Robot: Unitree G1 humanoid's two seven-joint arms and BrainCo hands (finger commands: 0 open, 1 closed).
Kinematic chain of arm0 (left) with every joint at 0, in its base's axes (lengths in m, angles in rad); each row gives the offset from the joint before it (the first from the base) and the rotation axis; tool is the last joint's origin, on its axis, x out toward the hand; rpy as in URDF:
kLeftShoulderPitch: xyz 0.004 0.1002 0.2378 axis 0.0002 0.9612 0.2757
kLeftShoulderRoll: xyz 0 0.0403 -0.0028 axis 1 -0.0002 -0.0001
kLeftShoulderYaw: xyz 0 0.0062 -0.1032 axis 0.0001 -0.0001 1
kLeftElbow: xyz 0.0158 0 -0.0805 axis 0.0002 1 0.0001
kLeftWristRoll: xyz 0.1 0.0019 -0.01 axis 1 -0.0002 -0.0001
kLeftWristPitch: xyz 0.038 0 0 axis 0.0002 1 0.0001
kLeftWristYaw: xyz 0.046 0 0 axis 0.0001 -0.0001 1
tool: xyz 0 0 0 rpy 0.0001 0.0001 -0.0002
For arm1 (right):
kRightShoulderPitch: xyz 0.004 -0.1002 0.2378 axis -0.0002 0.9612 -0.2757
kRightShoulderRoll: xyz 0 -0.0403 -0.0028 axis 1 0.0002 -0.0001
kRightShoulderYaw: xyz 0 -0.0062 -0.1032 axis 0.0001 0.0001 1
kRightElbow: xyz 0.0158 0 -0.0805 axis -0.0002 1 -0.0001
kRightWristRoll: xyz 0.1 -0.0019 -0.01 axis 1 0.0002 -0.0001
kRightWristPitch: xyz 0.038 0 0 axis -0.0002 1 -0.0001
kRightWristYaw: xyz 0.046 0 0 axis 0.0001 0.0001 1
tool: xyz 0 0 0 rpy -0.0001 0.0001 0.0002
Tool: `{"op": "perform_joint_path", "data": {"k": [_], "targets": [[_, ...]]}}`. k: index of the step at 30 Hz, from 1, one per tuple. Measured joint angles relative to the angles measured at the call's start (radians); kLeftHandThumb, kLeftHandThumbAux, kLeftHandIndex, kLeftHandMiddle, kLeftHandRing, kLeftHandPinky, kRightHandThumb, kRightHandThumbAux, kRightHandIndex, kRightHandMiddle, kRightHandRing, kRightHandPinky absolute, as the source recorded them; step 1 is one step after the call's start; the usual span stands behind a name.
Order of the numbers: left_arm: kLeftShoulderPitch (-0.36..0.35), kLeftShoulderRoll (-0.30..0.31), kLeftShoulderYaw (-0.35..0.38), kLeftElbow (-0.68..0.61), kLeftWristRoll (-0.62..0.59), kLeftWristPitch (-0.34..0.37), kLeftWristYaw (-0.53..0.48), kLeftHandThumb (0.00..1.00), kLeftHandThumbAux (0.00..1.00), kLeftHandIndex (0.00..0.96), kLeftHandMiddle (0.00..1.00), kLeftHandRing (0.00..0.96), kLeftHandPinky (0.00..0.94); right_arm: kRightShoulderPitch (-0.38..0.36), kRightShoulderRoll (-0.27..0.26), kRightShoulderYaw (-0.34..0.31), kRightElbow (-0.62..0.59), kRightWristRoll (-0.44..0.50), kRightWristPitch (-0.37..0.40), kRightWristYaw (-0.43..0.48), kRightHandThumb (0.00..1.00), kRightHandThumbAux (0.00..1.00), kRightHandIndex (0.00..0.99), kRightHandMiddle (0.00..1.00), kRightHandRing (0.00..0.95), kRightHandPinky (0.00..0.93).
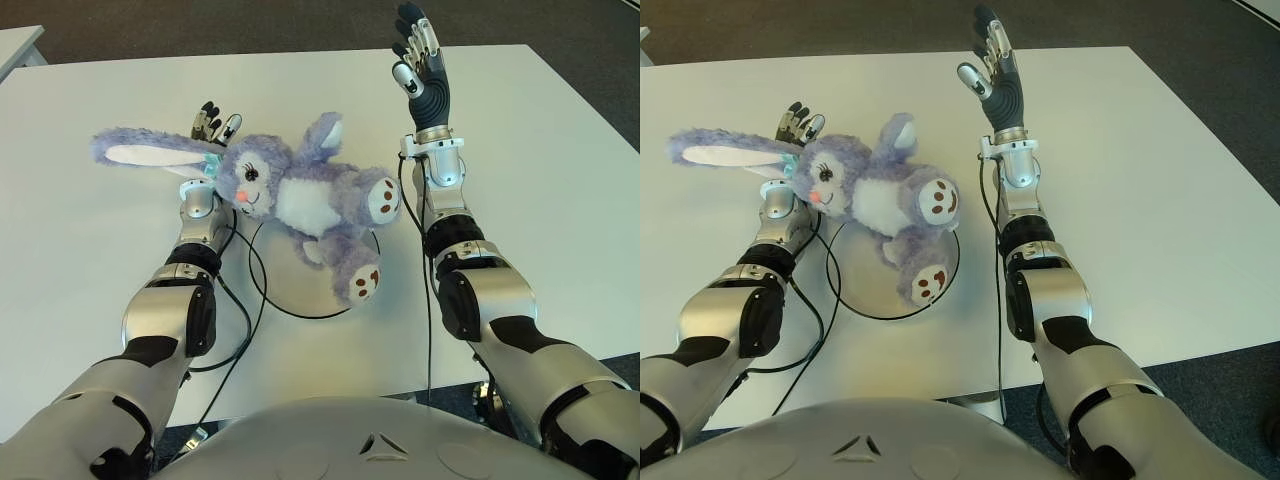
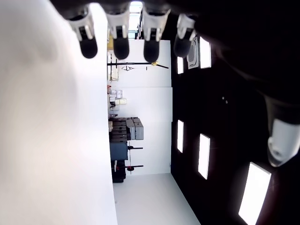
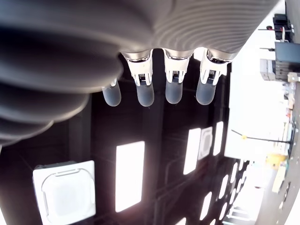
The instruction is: Put the doll into the plate.
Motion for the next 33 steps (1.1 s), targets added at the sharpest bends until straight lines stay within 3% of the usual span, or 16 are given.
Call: {"op": "perform_joint_path", "data": {"k": [13,33], "targets": [[0.001,0.000,0.000,-0.002,0.000,-0.002,0.000,0.000,0.504,0.019,0.097,0.050,0.000,-0.030,0.010,-0.010,0.110,0.010,-0.004,0.012,0.000,0.437,0.000,0.000,0.000,0.000],[0.007,0.001,0.000,-0.006,0.000,-0.014,-0.003,0.000,0.510,0.026,0.103,0.057,0.000,-0.035,0.031,-0.027,0.175,0.010,0.002,-0.003,0.000,0.481,0.010,0.011,0.000,0.000]]}}
